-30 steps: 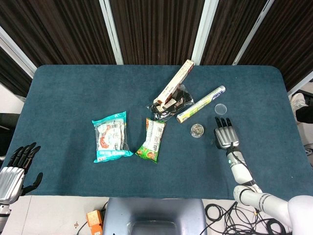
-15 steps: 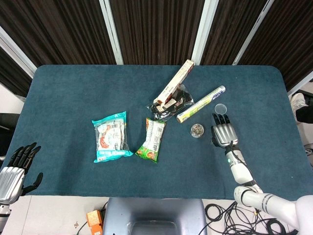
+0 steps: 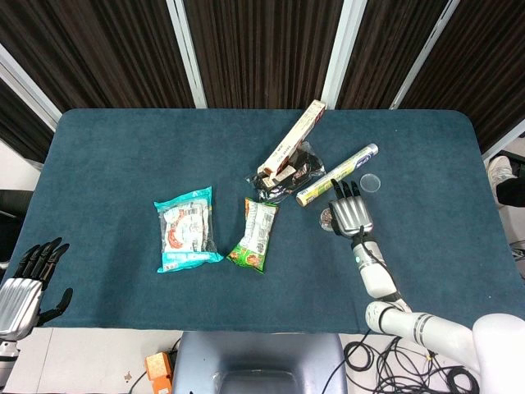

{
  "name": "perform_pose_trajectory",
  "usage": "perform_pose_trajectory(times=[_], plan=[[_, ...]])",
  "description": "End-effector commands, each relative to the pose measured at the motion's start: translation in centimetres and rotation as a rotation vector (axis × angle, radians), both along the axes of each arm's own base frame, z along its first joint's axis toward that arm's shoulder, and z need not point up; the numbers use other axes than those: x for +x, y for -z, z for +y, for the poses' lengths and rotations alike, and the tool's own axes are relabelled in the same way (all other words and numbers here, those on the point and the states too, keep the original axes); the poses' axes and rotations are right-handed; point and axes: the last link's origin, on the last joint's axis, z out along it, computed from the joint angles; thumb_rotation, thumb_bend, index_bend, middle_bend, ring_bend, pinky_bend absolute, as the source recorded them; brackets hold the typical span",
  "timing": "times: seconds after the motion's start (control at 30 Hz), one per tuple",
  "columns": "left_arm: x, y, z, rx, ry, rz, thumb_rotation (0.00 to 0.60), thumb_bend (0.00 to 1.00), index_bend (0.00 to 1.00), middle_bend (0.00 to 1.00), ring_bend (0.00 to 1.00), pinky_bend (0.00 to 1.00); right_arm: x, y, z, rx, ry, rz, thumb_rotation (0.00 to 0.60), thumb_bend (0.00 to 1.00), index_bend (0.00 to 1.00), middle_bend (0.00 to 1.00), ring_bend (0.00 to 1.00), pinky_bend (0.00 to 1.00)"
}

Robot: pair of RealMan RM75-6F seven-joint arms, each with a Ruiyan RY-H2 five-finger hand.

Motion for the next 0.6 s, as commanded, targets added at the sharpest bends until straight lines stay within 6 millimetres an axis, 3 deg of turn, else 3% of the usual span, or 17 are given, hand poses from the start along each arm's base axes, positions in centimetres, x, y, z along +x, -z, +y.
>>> perform_pose_trajectory(times=[0.03, 0.33, 0.6], plan=[[0.0, 0.0, 0.0, 0.0, 0.002, -0.002, 0.6, 0.43, 0.0, 0.01, 0.0, 0.07, 0.0, 0.3, 0.0, 0.002, 0.007, 0.012, 0.6, 0.38, 0.53, 0.01, 0.0, 0.0], [0.1, 0.1, -0.1, -0.003, 0.006, 0.002, 0.6, 0.43, 0.0, 0.01, 0.0, 0.07, -0.7, -1.1, 0.7, -0.015, -0.003, 0.022, 0.6, 0.38, 0.49, 0.01, 0.0, 0.0], [0.1, 0.1, -0.2, -0.002, 0.006, 0.003, 0.6, 0.43, 0.0, 0.01, 0.0, 0.07, -2.4, -3.2, 2.8, -0.03, -0.02, 0.011, 0.6, 0.37, 0.5, 0.01, 0.0, 0.0]])
